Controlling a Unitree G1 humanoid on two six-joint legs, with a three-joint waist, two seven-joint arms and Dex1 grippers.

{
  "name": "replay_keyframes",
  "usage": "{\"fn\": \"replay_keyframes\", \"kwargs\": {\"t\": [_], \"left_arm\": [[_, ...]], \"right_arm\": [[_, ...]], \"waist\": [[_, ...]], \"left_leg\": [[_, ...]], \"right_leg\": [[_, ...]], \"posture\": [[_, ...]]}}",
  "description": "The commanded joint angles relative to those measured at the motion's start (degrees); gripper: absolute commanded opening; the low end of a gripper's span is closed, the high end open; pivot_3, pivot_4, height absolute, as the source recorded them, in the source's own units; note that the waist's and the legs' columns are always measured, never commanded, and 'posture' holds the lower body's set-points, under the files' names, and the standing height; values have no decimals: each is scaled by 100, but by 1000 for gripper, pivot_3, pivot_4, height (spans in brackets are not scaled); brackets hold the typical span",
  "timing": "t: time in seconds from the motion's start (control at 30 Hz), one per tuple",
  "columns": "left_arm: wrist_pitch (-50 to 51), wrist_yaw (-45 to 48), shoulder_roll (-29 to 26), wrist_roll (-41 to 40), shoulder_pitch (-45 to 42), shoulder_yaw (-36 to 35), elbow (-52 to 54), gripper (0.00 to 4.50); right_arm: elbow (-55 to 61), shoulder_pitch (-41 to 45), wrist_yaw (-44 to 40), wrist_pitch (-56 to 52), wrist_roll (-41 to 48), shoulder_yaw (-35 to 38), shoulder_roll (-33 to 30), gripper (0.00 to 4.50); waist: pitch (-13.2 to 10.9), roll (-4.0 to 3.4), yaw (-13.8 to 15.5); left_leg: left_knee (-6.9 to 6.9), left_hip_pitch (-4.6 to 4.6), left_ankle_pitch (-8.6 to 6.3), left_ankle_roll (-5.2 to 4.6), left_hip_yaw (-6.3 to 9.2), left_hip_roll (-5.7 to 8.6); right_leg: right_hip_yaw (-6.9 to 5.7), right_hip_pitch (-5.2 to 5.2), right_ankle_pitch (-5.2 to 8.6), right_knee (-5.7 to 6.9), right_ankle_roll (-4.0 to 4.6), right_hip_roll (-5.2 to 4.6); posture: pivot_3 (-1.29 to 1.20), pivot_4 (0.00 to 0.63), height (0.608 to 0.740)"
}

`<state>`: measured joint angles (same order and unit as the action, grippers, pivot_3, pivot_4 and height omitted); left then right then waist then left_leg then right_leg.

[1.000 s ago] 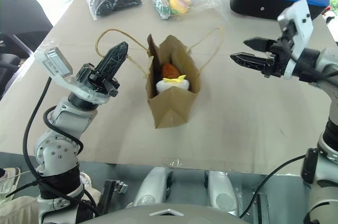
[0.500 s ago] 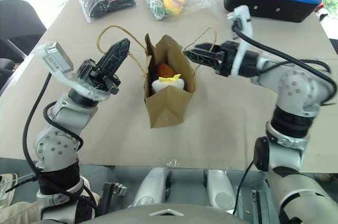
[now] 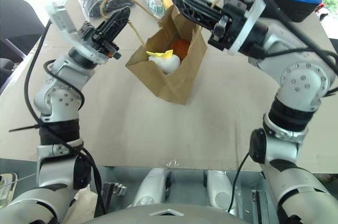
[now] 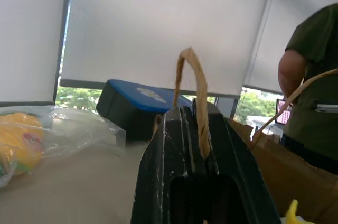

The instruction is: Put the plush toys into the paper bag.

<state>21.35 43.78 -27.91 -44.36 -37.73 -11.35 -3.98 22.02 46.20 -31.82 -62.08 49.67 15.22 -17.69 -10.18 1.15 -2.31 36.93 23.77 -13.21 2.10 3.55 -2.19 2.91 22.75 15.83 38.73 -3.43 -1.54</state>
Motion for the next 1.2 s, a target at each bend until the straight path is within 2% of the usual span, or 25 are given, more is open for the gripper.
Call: {"fn": "replay_keyframes", "kwargs": {"t": [0.03, 0.13, 0.27, 0.33, 0.37, 0.43, 0.5, 0.57, 0.67, 0.73, 0.83, 0.93, 1.2], "left_arm": [[31, 803, -72, 197, -4, 321, -284, 350], [-14, 895, -52, 273, 24, 223, -391, 1336], [338, 875, -259, 25, 177, -147, -182, 3182], [670, 881, -419, -229, 387, -373, 46, 4220], [857, 859, -538, -362, 644, -523, 260, 4399], [1167, 716, -659, -552, 1344, -740, 853, 4399], [1171, 498, -543, -514, 1903, -698, 1404, 4500], [950, 121, -252, -207, 2353, -436, 1941, 4500], [739, -263, 46, 240, 2809, -36, 2538, 4500], [600, -382, 155, 484, 2966, 156, 2741, 4500], [263, -783, 441, 1080, 2965, 587, 2853, 4500], [79, -1193, 685, 1491, 2838, 777, 2815, 4500], [-390, -1769, 1132, 2451, 2672, 1317, 2506, 4500]], "right_arm": [[258, -429, 95, 248, -185, -242, -207, 562], [430, -580, 250, 61, -144, -305, -496, 1739], [728, -743, 56, -337, 381, -75, -1210, 3654], [833, -876, -36, -499, 740, 145, -1551, 3679], [930, -1025, -137, -549, 912, 281, -1761, 3679], [1192, -1456, -345, -413, 884, 210, -2056, 3679], [1220, -1752, -237, 61, 259, -391, -2037, 3129], [926, -1870, 73, 748, -638, -1291, -1660, 2408], [368, -1850, 263, 1564, -1712, -2311, -1196, 962], [117, -1817, 236, 1942, -2124, -2660, -1008, 66], [-270, -1722, 226, 2262, -2253, -2850, -454, 66], [-401, -1744, 118, 2390, -2410, -2918, -282, 66], [-358, -2132, -35, 2731, -2847, -2845, -469, 66]], "waist": [[-1, 0, -7], [-1, -1, -26], [-1, 0, -16], [-1, 0, -11], [-2, 0, -9], [-1, 2, -10], [4, 7, -30], [2, 6, -11], [3, 7, 0], [2, 6, 29], [3, 8, 42], [3, 8, 52], [3, 8, 62]], "left_leg": [[0, 1, 0, 0, -2, 0], [-1, 4, 0, 0, -6, 0], [-5, 5, 0, 0, -5, -2], [-8, 5, 0, -1, -6, -2], [-8, 5, 0, -1, -7, -2], [-12, 4, 0, -1, -10, -3], [-17, 2, -1, -2, -11, -3], [-29, -3, 0, -1, -13, -4], [-22, -6, 0, 0, -10, -4], [-12, -3, 1, 1, -10, -2], [-7, -2, 1, 1, -10, -1], [-7, -1, 1, 1, -8, -1], [-8, -2, 1, 1, -6, 0]], "right_leg": [[2, 1, 0, 0, 0, -1], [8, 8, 0, 3, 0, 0], [8, 16, 0, 5, 0, 0], [10, 15, 0, 2, 0, 0], [10, 15, 0, 2, 0, 0], [12, 11, 0, -11, -1, -3], [12, 6, 1, -20, -2, -4], [14, 5, 1, -28, -2, -7], [13, 5, 0, -17, -1, -3], [15, 5, 0, -14, -1, -3], [15, 3, -1, -16, -1, -3], [13, 3, -1, -15, -1, -3], [11, 2, -1, -12, -1, -4]], "posture": [[0, 150, 740], [0, 150, 740], [0, 150, 740], [0, 150, 740], [0, 150, 740], [0, 150, 740], [0, 150, 740], [0, 150, 740], [0, 150, 740], [0, 150, 740], [0, 150, 740], [0, 150, 740], [0, 150, 740]]}}
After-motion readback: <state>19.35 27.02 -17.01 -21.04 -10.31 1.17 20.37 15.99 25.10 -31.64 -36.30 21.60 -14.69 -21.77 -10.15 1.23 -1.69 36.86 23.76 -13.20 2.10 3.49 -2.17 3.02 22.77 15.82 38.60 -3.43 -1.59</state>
